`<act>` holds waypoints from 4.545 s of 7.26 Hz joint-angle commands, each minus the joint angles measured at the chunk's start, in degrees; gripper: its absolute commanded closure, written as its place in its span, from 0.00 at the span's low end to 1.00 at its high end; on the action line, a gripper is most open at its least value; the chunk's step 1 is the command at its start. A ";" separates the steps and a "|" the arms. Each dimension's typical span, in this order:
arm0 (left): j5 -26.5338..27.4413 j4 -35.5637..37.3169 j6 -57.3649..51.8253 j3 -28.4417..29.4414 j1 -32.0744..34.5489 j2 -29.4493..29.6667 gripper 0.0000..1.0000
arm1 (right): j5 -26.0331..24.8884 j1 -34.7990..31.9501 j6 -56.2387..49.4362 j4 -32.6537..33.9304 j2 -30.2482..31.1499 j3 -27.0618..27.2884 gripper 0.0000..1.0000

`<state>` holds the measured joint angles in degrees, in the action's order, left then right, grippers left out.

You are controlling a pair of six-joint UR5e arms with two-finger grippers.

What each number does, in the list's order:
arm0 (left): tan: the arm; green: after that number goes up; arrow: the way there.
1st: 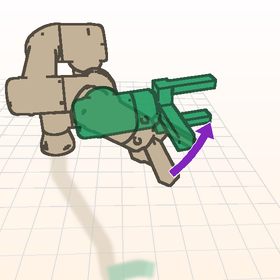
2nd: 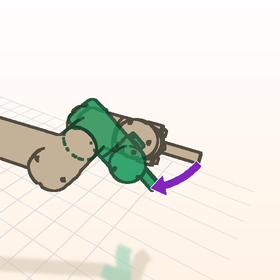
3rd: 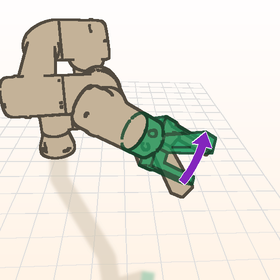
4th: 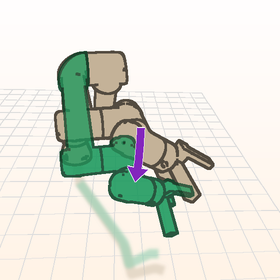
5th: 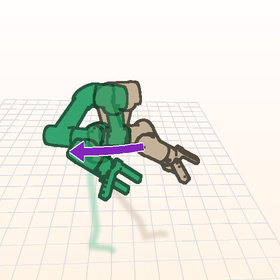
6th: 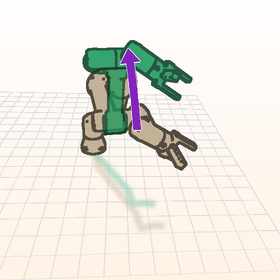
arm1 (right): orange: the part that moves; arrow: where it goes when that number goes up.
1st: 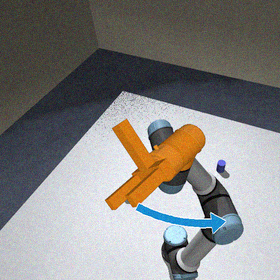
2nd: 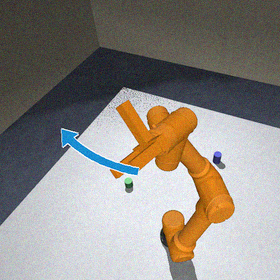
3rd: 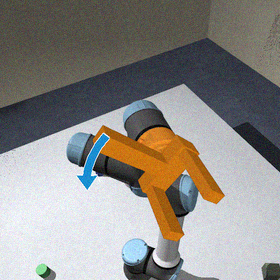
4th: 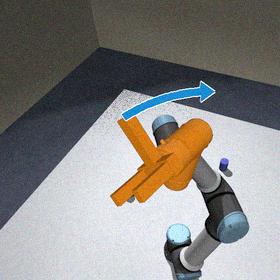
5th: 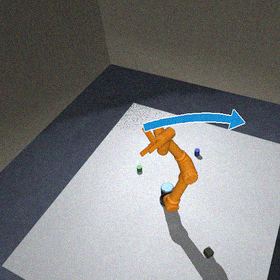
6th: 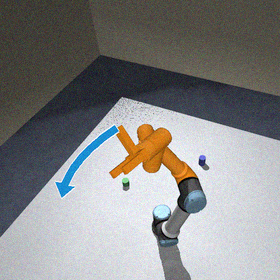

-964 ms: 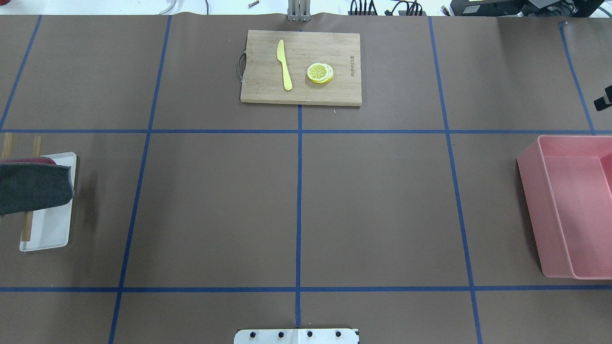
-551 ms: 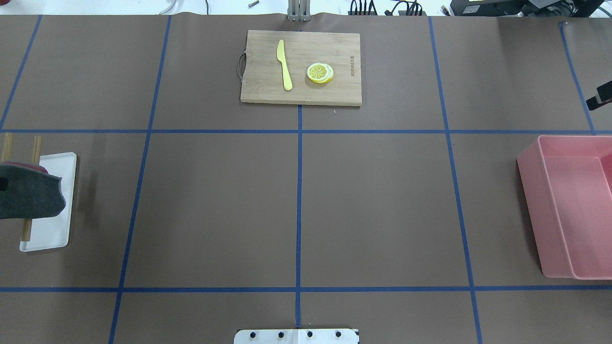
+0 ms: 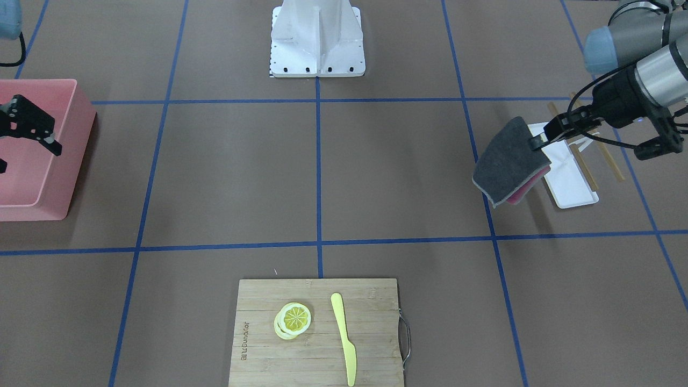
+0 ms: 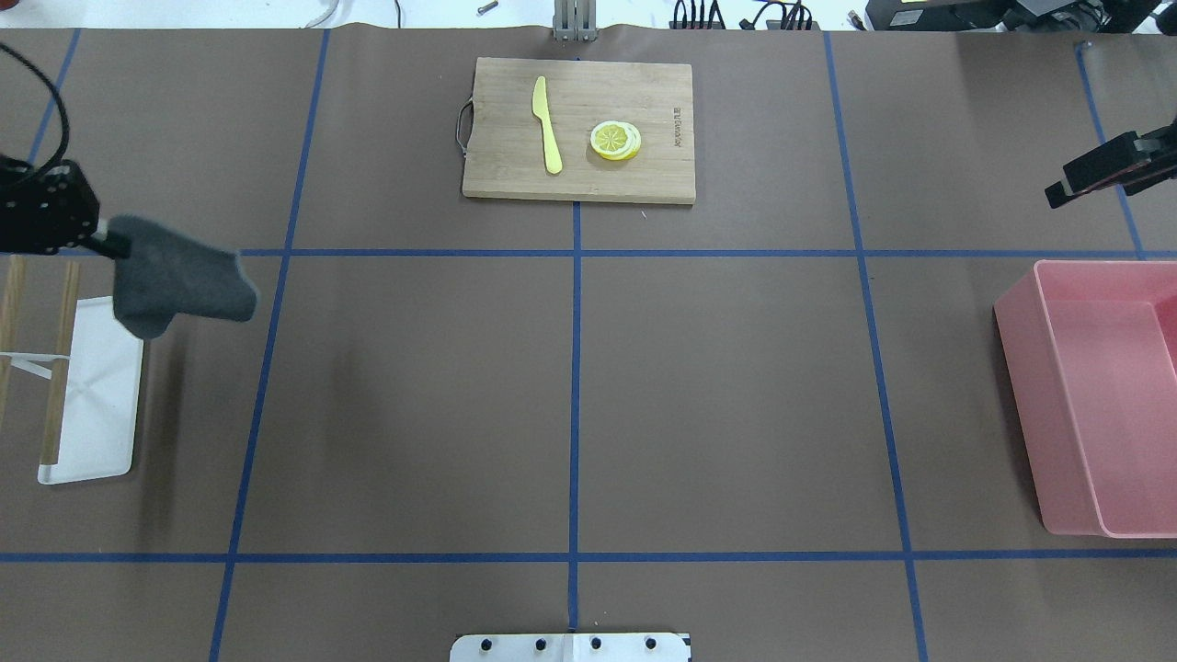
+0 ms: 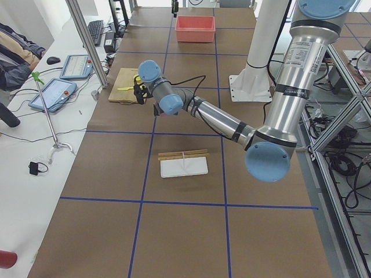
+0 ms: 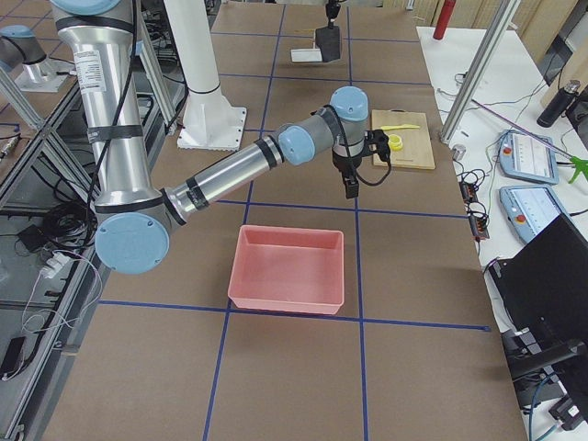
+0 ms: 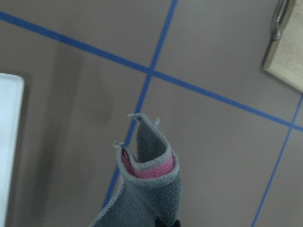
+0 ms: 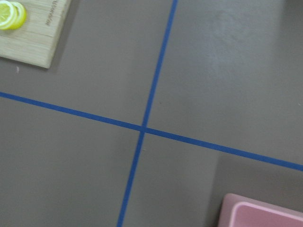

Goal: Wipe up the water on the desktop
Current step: 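Carry the grey cloth toward the table center while the right gripper approaches, then grasp the cloth with the right gripper and release it from the left gripper, then wipe the cloth across the table with the right gripper while the left withdraws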

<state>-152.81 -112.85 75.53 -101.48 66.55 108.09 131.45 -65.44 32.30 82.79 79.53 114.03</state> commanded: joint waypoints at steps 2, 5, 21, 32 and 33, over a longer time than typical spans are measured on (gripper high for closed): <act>4.42 0.00 14.17 5.49 -6.06 15.27 1.00 | -16.89 16.79 17.34 -11.33 -3.33 4.60 0.00; 15.32 -0.08 23.24 8.47 -14.86 23.63 1.00 | -27.96 27.17 18.41 -11.24 -9.91 5.23 0.00; 23.08 -2.72 36.89 2.69 -27.35 26.03 1.00 | -55.60 46.89 19.64 -11.86 -16.17 3.13 0.50; 22.20 -2.99 31.48 -3.46 -12.52 15.42 0.03 | -48.10 48.31 53.80 -3.83 -13.88 0.31 1.00; 22.20 -2.90 28.13 -3.29 -12.15 14.27 0.03 | -38.90 44.73 53.75 1.10 -11.88 0.31 1.00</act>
<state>-130.57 -115.82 107.57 -104.87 53.20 124.33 83.50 -17.77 84.23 78.31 65.95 114.56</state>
